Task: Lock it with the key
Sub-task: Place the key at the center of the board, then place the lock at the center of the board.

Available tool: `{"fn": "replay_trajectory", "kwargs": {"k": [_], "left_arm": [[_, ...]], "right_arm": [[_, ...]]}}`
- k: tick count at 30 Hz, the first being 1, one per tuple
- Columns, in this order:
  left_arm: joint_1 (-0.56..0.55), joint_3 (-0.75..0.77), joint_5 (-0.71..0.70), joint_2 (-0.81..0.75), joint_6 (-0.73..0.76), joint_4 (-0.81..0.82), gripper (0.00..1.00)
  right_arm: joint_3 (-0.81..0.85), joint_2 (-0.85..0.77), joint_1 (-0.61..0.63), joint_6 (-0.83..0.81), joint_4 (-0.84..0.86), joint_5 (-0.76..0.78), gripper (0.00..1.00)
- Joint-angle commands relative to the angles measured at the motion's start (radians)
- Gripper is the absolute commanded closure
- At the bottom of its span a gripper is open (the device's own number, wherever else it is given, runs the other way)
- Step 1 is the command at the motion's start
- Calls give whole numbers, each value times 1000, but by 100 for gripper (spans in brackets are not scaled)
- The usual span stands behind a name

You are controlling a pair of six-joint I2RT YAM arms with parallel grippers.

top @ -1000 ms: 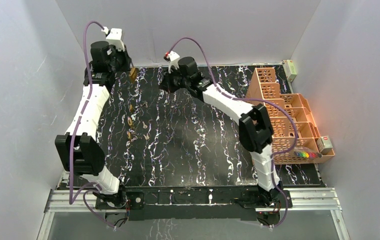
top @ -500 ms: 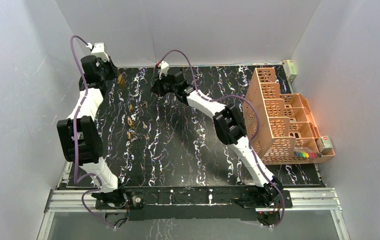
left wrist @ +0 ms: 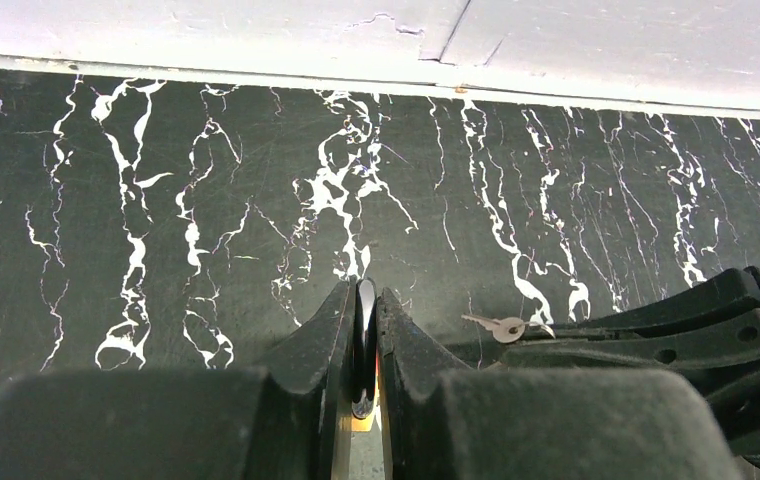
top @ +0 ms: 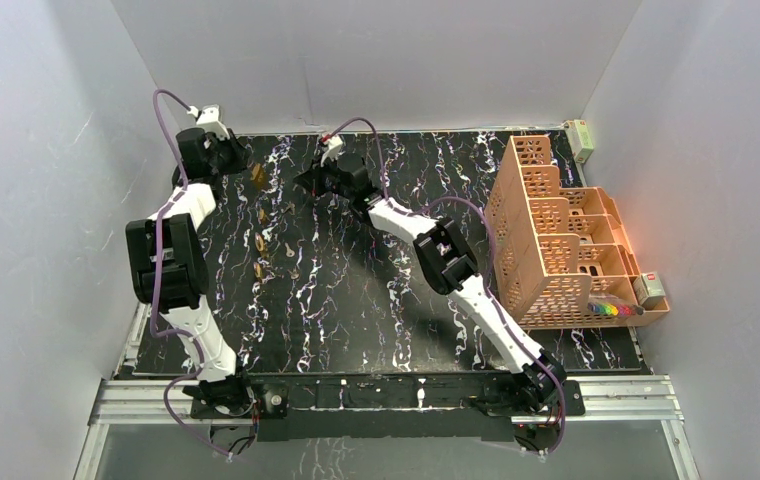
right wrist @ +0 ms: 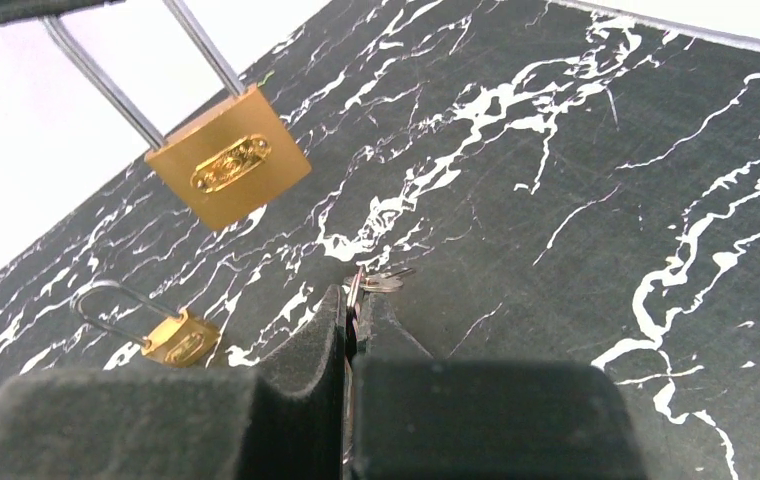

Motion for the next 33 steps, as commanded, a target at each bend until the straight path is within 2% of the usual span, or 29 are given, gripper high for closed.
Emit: {"fn": "replay_trajectory", "kwargs": {"k": [1, 6, 10, 14, 17, 28, 31, 33], "left_arm": [[3, -6, 29, -19, 3, 142, 100], [-24, -24, -8, -6, 48, 139, 100], [-59, -19, -56, 8, 103, 119, 100], [-77, -35, -90, 14, 110, 138, 100], [-81, -52, -108, 14, 99, 162, 100], [-96, -51, -172, 21, 121, 161, 100], [-98, -53, -182, 20, 126, 160, 100], [-99, -53, -185, 20, 126, 161, 100]], "right_arm": [[76, 42, 3, 66, 167, 61, 100], [97, 80, 9, 111, 208, 118, 100], [81, 87, 9, 138, 224, 130, 96], [64, 89, 9, 159, 234, 125, 83], [52, 92, 10, 182, 244, 123, 77], [-14, 67, 17, 189, 257, 103, 19], [-70, 25, 16, 168, 271, 98, 5], [-127, -19, 13, 152, 292, 87, 2]]}}
